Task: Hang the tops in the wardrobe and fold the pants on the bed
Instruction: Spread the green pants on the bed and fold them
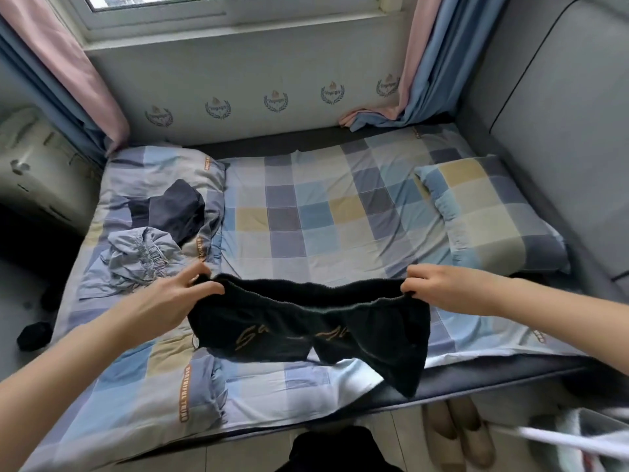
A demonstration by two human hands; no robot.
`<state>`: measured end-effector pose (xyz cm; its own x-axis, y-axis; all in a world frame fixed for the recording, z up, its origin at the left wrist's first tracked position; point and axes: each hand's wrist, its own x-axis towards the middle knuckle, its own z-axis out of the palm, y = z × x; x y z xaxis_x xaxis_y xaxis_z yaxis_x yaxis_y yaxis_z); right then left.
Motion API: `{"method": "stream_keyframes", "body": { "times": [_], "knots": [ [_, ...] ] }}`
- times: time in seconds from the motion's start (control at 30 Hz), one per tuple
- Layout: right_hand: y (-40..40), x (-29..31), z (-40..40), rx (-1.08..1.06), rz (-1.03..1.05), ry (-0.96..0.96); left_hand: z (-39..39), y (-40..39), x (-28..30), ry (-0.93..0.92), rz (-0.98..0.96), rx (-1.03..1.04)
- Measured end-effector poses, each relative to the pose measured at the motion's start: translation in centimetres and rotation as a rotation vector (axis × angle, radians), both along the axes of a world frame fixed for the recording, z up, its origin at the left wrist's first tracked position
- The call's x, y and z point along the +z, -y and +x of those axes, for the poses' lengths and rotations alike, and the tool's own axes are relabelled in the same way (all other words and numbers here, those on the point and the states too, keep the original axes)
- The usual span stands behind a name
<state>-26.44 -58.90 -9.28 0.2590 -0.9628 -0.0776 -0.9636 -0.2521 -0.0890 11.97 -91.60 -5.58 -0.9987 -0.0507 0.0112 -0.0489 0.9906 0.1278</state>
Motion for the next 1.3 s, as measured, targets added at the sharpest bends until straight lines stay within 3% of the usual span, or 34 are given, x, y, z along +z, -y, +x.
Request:
{"method": "stream_keyframes", "body": {
  "times": [0.3,0.43,0.57,0.73,0.83,0.93,1.07,1.17,1.3],
  "knots": [
    [-0.6,0.1,-1.4,-0.158,0.113,-0.039,-1.9,1.6,-1.4,0.079,0.130,-0.008],
    [-1.5,0.9,-2.1,-0.224,0.117,0.018,-1.6,1.9,-2.1,0.175,0.092,-0.043],
    [-1.9,2.1,-1.5,-0.302,0.048,0.044,-1.5,1.9,-2.8,0.140,0.065,-0.052],
    [-0.4,3.2,-0.2,-0.625,-0.174,0.353,-2.6,2.1,-2.5,-0.116,0.161,0.242],
    [0.5,3.3,0.7,-0.848,-0.159,0.677,-3.3,0.8,-1.6,-0.229,0.363,0.456],
    [-0.2,3.1,1.2,-0.971,0.089,1.073,-2.9,-0.1,-1.4,-0.012,0.694,0.592],
    [-2.2,2.5,1.8,-1.076,0.517,1.345,-1.1,-1.4,-1.8,0.485,1.099,0.765],
    [-2.8,1.5,1.7,-1.055,0.697,1.364,-0.2,-1.7,-2.9,0.741,1.267,0.876],
    [-2.1,0.8,0.5,-1.024,0.767,1.284,-0.2,-0.2,-4.0,0.852,1.365,0.887]
  ]
}}
